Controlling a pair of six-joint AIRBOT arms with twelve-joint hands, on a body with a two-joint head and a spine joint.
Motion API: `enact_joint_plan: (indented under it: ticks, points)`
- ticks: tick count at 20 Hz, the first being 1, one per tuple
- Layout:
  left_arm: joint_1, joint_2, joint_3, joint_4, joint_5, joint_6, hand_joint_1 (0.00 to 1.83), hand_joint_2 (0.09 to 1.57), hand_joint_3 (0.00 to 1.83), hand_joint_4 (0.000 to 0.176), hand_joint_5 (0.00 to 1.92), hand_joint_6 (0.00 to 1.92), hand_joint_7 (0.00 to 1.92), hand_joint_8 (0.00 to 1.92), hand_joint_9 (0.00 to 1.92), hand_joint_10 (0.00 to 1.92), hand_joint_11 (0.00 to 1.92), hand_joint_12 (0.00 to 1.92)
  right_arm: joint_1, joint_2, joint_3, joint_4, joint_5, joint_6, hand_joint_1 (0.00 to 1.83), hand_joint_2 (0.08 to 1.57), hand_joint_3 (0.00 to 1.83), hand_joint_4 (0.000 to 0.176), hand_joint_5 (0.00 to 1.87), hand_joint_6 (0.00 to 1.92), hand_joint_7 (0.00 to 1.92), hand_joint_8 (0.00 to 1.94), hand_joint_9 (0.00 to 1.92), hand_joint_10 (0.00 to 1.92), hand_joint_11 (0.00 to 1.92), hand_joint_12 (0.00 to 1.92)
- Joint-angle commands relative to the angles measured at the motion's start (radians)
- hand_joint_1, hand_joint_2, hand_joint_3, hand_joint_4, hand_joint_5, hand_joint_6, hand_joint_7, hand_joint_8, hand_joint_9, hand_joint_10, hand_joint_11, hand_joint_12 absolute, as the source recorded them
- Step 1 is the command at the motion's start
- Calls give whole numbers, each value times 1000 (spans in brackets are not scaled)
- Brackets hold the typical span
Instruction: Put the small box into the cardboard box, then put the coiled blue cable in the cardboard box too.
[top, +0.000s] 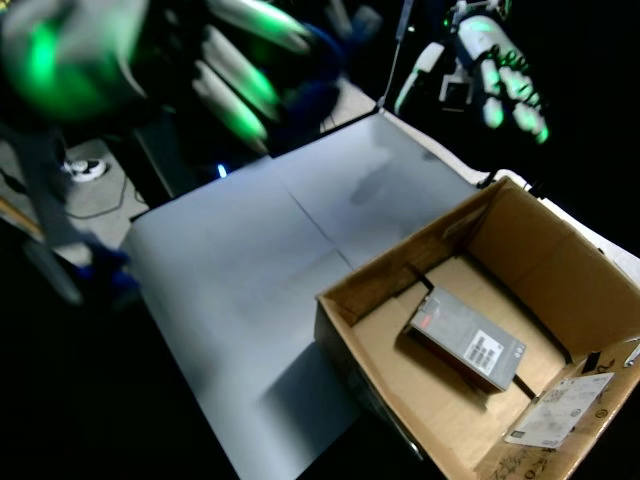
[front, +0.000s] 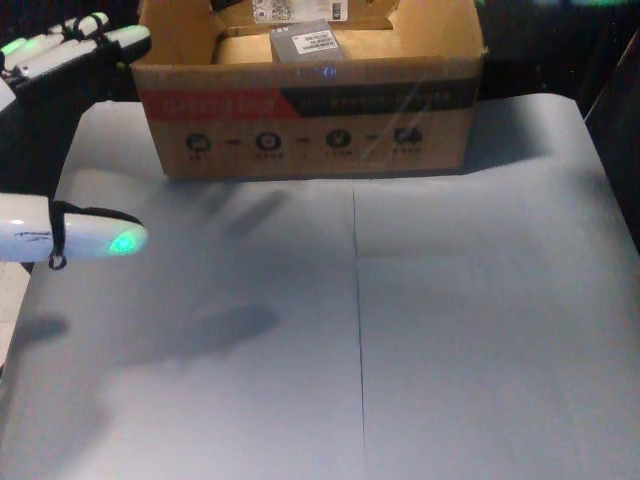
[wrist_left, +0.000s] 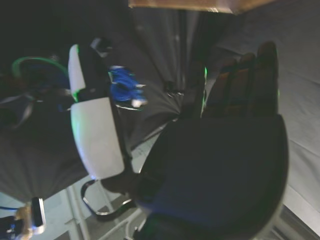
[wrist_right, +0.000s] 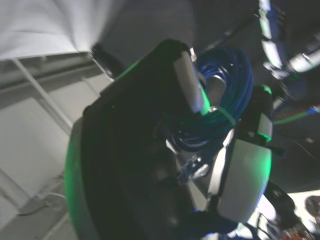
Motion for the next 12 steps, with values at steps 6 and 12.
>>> enact_joint_plan:
  ticks: [6, 12]
  points:
    - [-35, -7, 16, 7, -97, -9, 720, 815, 0, 176, 113, 5, 17, 3, 0, 0, 90, 30, 75, -200, 224, 132, -102, 2, 1787, 1064, 0, 164, 807, 1921, 1117, 1941, 1436, 1921, 1531, 1921]
    - [-89, -45, 51, 59, -48, -35, 755, 835, 6, 176, 103, 0, 6, 0, 0, 0, 118, 37, 94, -381, 420, 130, -304, 1, 332, 1244, 0, 23, 408, 994, 539, 1568, 739, 1848, 825, 1921]
